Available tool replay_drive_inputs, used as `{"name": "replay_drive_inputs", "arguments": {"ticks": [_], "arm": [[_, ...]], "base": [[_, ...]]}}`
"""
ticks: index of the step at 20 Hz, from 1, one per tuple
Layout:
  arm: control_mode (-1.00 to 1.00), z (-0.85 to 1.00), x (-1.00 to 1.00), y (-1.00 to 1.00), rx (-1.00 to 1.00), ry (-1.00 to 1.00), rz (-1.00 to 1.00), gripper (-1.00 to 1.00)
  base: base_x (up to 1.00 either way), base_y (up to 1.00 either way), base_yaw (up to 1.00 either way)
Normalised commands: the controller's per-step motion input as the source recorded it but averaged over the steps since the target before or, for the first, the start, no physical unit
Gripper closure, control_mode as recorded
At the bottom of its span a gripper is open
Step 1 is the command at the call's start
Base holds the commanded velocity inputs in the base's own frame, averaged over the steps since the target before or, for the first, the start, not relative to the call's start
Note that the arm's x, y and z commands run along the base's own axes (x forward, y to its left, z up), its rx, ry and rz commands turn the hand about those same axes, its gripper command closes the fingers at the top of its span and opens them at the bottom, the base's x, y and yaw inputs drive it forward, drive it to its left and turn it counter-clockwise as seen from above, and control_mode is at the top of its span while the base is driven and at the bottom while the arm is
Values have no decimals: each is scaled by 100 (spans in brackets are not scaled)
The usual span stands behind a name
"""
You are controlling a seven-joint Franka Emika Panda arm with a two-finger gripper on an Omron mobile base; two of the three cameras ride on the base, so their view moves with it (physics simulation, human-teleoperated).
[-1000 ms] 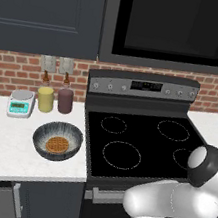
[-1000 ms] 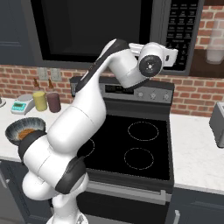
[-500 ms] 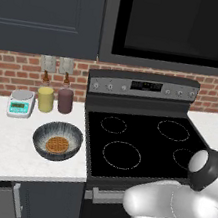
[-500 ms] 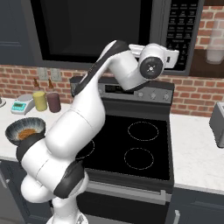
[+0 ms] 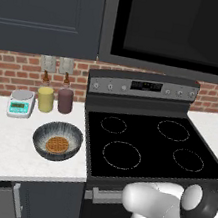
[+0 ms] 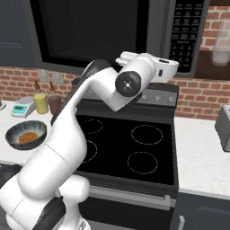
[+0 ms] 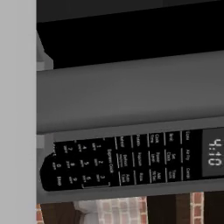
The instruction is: Open the microwave, place the bowl with waffle inside the microwave, then close the microwave door and turn it on.
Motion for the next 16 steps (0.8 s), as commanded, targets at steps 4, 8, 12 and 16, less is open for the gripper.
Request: {"name": "replay_drive_inputs", "arguments": {"ticks": [4,8,12,16], "arm": [[-100,0,-100,13,-3,7,-11,100],[-100,0,-100,13,-4,5,-9,100],[-100,0,-100,10,-5,7,-7,100],[-100,0,-95,6,-5,9,-2,100]], "base": [[0,0,0],[0,0,0],[0,0,0],[0,0,0]]}}
